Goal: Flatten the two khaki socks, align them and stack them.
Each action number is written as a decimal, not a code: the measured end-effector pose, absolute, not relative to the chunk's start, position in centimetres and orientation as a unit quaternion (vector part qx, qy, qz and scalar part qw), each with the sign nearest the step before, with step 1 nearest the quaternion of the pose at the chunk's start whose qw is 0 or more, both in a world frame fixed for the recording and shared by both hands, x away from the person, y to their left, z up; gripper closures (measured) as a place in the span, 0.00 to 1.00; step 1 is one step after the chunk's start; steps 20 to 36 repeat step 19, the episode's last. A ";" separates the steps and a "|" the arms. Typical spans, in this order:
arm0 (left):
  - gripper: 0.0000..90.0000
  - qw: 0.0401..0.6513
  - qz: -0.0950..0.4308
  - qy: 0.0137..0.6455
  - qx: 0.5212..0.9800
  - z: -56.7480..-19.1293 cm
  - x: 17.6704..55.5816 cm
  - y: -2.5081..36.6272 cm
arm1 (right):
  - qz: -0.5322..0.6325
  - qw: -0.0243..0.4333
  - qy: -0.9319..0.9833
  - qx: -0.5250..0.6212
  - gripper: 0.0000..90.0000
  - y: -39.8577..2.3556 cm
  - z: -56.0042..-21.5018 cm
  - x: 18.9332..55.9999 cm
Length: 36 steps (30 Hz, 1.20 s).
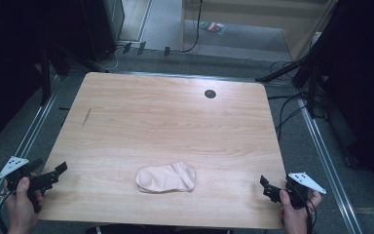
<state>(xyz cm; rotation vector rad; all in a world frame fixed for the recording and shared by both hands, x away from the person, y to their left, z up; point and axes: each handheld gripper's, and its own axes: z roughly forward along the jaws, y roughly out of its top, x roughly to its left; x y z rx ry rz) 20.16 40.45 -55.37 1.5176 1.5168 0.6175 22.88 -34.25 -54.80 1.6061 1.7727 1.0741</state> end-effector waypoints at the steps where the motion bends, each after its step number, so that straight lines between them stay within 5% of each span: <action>1: 0.02 0.440 0.245 0.612 0.610 -55.4 20.2 40.5 | 0.396 0.255 0.651 0.595 0.00 -34.3 -54.8 22.9; 36: 0.02 0.430 0.236 0.613 0.619 -55.4 20.7 40.4 | 0.400 0.254 0.647 0.597 0.00 -34.4 -54.8 23.1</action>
